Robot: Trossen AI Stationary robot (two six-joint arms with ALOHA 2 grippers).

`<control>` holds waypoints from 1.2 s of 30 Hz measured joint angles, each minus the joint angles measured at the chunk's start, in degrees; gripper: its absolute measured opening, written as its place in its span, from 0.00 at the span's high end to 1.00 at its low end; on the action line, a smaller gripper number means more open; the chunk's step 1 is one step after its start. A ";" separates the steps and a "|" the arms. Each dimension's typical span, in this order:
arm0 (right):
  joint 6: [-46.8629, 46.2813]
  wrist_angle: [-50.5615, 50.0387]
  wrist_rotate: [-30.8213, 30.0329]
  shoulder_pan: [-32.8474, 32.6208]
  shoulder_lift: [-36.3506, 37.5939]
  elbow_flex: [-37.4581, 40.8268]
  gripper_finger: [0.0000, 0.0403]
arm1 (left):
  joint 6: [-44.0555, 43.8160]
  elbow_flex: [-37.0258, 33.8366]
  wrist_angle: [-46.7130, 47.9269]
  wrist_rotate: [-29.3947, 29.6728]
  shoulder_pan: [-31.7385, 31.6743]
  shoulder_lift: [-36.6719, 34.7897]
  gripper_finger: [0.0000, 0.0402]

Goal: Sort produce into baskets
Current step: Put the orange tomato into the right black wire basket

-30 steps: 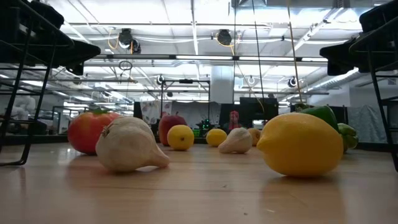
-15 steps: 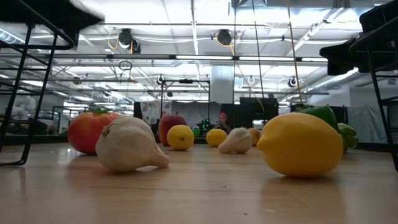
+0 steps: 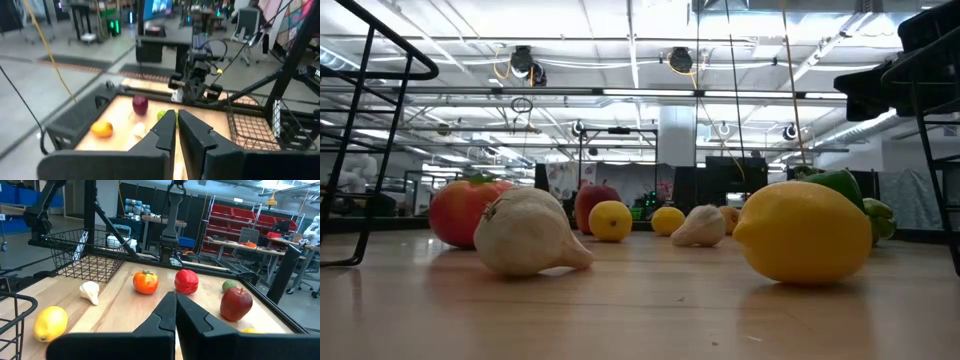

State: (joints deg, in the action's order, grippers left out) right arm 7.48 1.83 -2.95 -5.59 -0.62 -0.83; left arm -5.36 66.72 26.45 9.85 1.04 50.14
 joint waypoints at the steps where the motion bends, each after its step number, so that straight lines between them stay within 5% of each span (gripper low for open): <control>1: -0.74 0.00 0.01 0.00 0.00 0.00 1.00 | -0.21 0.00 0.18 0.00 0.00 1.12 0.93; 4: -6.32 0.02 0.05 -0.02 0.00 -0.01 1.00 | -0.17 -1.61 0.89 3.29 0.11 4.05 0.93; 9: -31.04 0.20 2.01 -0.10 -0.02 -0.25 1.00 | -2.44 -10.13 -5.80 9.26 2.02 8.15 0.93; 15: -29.93 -0.37 4.21 -0.17 -1.18 -3.42 1.00 | -4.07 -19.18 -21.70 9.37 6.17 12.36 0.93; 20: -23.94 -0.57 0.01 -0.15 -7.21 -17.44 1.00 | -5.20 -20.02 -22.81 9.98 8.06 13.85 0.93; 30: -9.73 -21.12 -11.97 -0.20 -37.14 -61.26 1.00 | -3.03 -20.00 -23.14 12.25 7.35 13.06 0.93; 36: -5.31 -22.53 -12.45 -1.26 -50.32 -62.66 1.00 | -2.84 -20.00 -23.05 12.24 6.62 13.06 0.93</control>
State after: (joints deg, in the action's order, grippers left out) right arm 2.17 -20.71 -15.39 -6.85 -50.94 -63.49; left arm -8.19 46.72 3.40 22.09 7.66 63.20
